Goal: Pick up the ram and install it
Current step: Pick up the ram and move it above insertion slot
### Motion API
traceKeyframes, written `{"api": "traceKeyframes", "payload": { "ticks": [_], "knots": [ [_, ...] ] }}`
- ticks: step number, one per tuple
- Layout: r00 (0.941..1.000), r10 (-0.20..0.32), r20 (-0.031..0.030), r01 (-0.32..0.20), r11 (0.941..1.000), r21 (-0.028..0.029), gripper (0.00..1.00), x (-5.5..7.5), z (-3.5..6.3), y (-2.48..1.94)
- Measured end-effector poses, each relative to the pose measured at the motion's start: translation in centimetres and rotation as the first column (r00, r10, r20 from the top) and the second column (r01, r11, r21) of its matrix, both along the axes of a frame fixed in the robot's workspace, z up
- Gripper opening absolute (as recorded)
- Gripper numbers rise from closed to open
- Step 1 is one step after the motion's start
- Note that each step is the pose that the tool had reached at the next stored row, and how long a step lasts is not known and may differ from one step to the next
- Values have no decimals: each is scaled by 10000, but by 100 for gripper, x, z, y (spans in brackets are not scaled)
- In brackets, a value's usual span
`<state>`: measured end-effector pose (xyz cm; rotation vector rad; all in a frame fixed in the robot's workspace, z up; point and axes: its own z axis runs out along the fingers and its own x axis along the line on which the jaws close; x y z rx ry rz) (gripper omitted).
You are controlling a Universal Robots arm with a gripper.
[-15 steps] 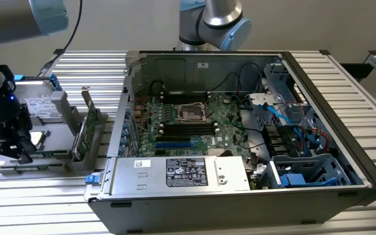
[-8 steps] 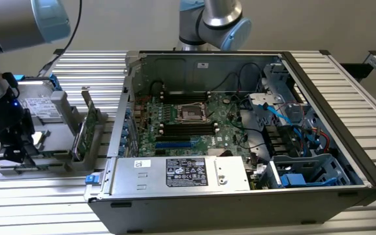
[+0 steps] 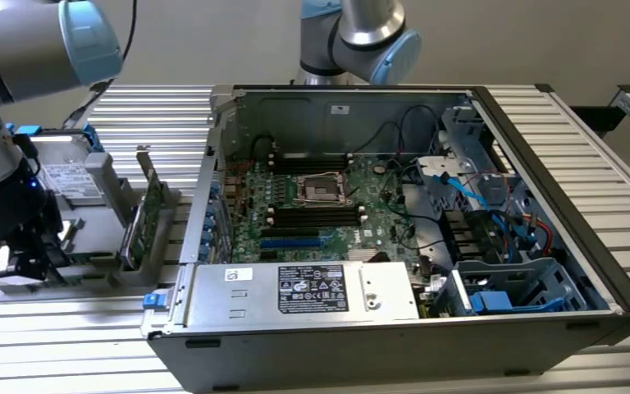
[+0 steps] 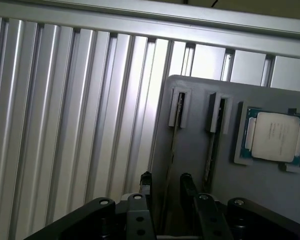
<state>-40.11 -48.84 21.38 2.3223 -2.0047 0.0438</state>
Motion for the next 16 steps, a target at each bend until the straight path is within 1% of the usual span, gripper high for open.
{"api": "traceKeyframes", "payload": {
  "ticks": [11,16],
  "knots": [
    [10000,64,11,-64,10000,0,36,34,-201,-2],
    [10000,63,10,-63,10000,0,36,38,-209,0]
  ]
}}
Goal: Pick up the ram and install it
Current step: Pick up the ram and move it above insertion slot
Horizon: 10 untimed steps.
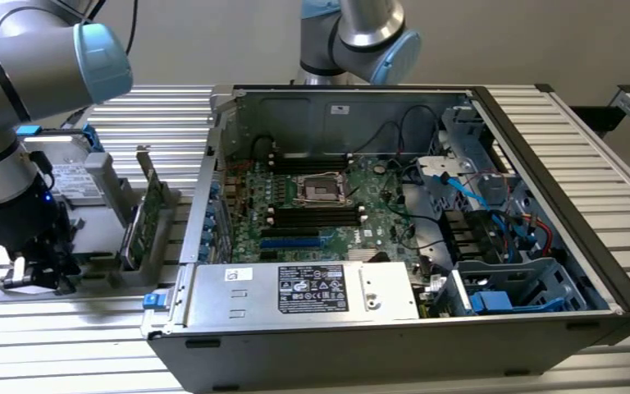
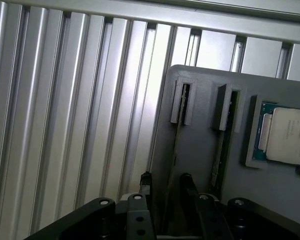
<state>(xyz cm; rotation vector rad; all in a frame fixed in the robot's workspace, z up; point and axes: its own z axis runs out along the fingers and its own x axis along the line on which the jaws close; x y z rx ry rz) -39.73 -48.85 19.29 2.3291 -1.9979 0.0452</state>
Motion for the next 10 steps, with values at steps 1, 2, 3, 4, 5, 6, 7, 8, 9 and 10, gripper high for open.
{"api": "traceKeyframes", "payload": {
  "ticks": [1,2,3,4,5,6,7,8,9,10],
  "knots": [
    [10000,0,1,0,10000,0,36,0,0,0],
    [10000,0,1,0,10000,1,36,0,-1,0],
    [10000,0,1,0,10000,0,36,0,0,0],
    [10000,0,1,0,10000,0,35,0,0,0],
    [10000,0,1,0,10000,1,35,0,-1,0],
    [10000,0,1,0,10000,1,28,0,-1,0],
    [10000,0,1,0,10000,2,22,0,-1,0],
    [10000,0,2,0,10000,0,22,1,-1,0],
    [10000,-1,2,1,10000,0,16,0,0,0],
    [10000,0,1,0,10000,1,14,0,-1,0]
  ]
}}
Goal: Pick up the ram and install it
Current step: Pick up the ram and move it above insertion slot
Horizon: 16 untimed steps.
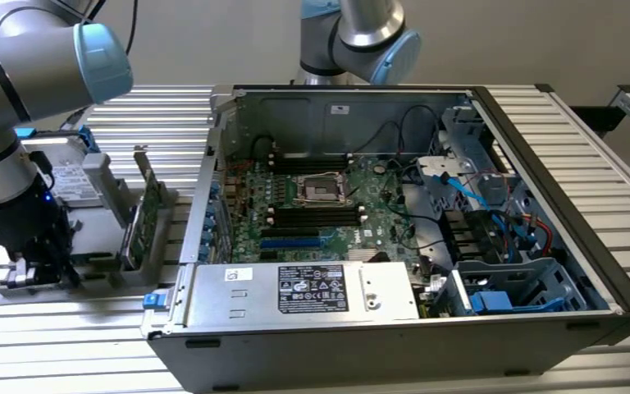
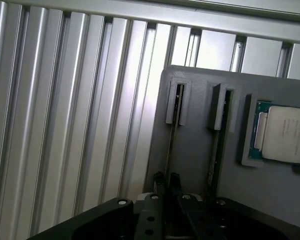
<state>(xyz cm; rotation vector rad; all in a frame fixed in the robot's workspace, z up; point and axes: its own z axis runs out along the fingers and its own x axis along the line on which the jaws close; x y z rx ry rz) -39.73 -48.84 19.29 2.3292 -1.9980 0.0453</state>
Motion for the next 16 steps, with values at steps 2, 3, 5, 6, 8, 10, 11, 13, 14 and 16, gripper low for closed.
{"api": "traceKeyframes", "payload": {
  "ticks": [2,3,5,6,8,10,11,13,14,16],
  "knots": [
    [10000,0,0,0,10000,0,14,0,0,0],
    [10000,0,0,0,10000,0,14,0,0,0],
    [10000,0,0,0,10000,0,14,0,0,0],
    [10000,0,0,0,10000,0,14,0,0,0],
    [10000,0,0,0,10000,0,14,0,0,0],
    [10000,1,0,-1,10000,0,14,0,0,0],
    [10000,0,0,0,10000,0,14,0,0,0],
    [10000,-3,-1,3,10000,0,14,0,0,0],
    [10000,-4,-1,4,10000,0,14,0,0,0],
    [10000,-5,0,5,10000,0,14,0,6,0]
  ]
}}
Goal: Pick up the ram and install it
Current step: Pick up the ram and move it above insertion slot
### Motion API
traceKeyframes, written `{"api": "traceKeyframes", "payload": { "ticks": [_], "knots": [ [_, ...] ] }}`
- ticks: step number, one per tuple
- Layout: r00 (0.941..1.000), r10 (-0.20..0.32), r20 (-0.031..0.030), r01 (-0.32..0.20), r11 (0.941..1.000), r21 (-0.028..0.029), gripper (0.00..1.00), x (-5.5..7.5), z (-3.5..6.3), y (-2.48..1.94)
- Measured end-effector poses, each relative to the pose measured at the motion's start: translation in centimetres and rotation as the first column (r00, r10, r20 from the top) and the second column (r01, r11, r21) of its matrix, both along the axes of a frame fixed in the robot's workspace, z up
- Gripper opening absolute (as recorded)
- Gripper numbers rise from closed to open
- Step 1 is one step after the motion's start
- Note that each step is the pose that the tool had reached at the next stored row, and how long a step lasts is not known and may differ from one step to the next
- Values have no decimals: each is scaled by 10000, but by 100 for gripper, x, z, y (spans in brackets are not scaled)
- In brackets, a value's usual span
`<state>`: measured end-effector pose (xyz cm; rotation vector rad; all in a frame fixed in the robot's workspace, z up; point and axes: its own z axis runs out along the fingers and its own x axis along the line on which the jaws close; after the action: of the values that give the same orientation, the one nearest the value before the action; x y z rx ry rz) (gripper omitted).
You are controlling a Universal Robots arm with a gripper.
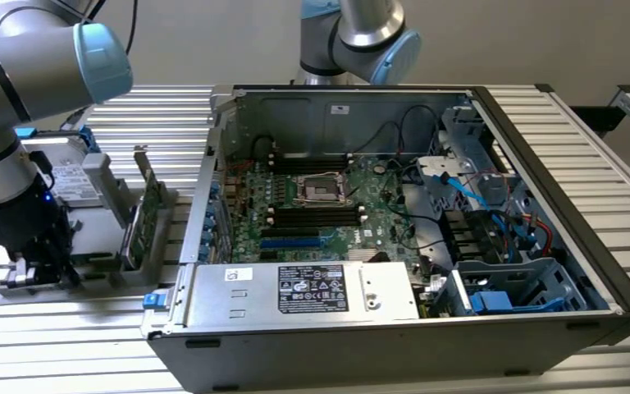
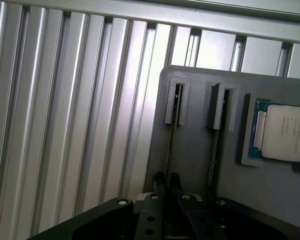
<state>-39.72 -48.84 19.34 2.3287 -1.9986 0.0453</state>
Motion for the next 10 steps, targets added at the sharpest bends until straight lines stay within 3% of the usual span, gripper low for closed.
{"api": "traceKeyframes", "payload": {
  "ticks": [10],
  "knots": [
    [10000,0,0,0,10000,6,14,0,115,0]
  ]
}}
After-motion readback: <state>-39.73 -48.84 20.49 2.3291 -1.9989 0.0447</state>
